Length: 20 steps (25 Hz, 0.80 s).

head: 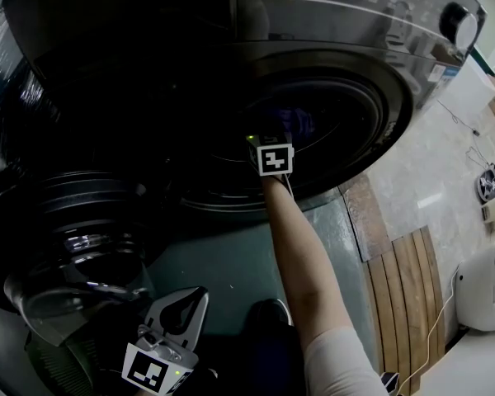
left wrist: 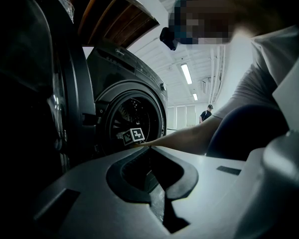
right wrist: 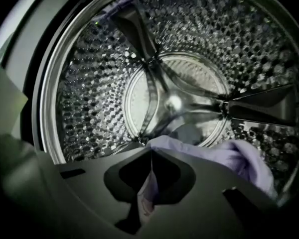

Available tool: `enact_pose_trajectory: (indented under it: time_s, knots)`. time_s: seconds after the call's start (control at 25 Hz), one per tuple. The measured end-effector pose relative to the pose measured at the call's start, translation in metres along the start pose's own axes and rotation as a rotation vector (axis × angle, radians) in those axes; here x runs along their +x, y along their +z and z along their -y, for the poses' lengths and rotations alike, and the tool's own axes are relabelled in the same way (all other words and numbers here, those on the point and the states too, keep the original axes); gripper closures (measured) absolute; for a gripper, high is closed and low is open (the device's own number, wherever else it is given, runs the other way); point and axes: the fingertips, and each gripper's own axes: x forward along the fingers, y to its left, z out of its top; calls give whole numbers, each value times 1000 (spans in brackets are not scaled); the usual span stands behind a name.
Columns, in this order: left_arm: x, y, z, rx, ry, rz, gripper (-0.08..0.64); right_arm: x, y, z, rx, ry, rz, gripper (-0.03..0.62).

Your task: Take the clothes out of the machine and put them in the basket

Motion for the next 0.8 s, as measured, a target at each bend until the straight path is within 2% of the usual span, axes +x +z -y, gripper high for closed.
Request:
enact_pose_trajectory:
  time_s: [0.12,0.36,0.56,0.8]
  knots:
    - [-1,2,1,-8,-1,11,538,-10,7,-2,17,0,40,584]
    - [-6,6,7,-10,-15,24,537,-28,29,-15,-80,-2,129,583]
    - [-10,10,4,-11,-11,36,538,-34,45,-17,-18,15,137,583]
    - [-12,23,-3,-15,3,65,538,-58,61,-16,-7,9,174,581]
